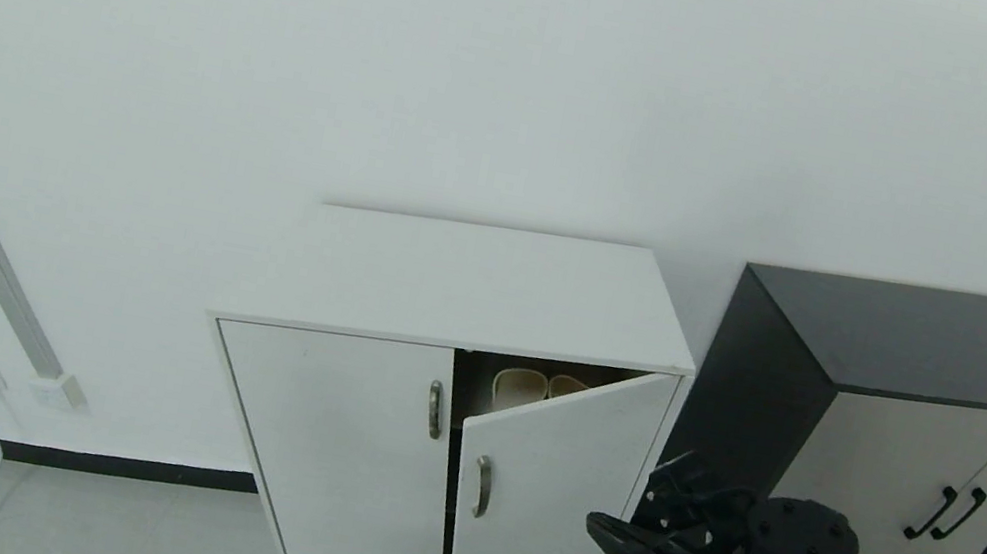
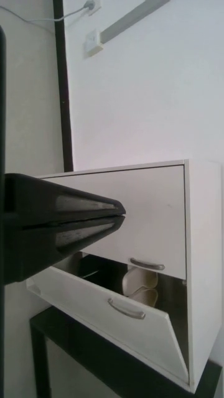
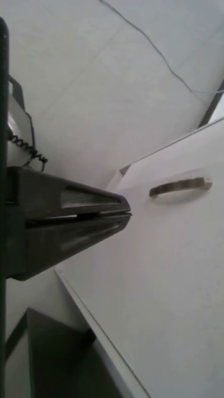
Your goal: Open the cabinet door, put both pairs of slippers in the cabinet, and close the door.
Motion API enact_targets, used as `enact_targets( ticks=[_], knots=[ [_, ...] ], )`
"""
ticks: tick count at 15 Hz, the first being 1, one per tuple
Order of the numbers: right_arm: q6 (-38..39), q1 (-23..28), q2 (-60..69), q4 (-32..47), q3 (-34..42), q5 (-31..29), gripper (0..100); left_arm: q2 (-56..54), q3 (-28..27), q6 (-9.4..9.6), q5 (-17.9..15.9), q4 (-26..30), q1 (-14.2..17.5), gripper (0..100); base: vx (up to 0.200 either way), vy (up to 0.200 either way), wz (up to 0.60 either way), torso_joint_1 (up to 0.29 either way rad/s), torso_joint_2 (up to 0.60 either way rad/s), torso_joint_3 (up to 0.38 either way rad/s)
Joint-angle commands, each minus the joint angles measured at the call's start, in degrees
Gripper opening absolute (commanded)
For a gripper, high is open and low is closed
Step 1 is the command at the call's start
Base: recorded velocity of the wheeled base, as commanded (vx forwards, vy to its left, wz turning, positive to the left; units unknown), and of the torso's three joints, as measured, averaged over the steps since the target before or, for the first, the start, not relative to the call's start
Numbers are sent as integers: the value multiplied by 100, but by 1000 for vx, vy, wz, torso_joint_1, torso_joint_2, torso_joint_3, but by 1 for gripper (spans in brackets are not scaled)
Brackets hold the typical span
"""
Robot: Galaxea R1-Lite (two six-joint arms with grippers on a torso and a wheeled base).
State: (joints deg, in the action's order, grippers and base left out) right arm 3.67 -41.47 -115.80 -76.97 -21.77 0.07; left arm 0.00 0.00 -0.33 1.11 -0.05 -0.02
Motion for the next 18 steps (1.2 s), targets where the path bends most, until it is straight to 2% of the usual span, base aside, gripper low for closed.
enact_targets(
  ticks=[1, 4, 6, 11, 14, 18],
  knots=[
    [11, -36, -180, -213, 314, 1, 0, 0, 0, -11, 3, -4, 2, 0, 0, 0, 0, 0, 0, 0],
    [11, -28, -496, -336, 50, 1, 0, 0, 0, -11, 3, -4, 2, 0, 0, 0, 0, 0, 0, 0],
    [11, -1, -751, -292, -424, -7, 0, 0, 0, -11, 3, -4, 2, 0, 0, 0, 0, 0, 0, 0],
    [20, 131, -1164, 446, -1672, -7, 0, 0, 0, -11, 3, -4, 2, 0, 0, 0, 0, 0, 0, 0],
    [20, 271, -1243, 815, -2103, -7, 0, 0, 0, -11, 3, -4, 2, 0, 0, 0, 0, 0, 0, 0],
    [20, 429, -1525, 824, -2437, -7, 0, 0, 0, -11, 3, -4, 2, 0, 0, 0, 0, 0, 0, 0]
  ],
)
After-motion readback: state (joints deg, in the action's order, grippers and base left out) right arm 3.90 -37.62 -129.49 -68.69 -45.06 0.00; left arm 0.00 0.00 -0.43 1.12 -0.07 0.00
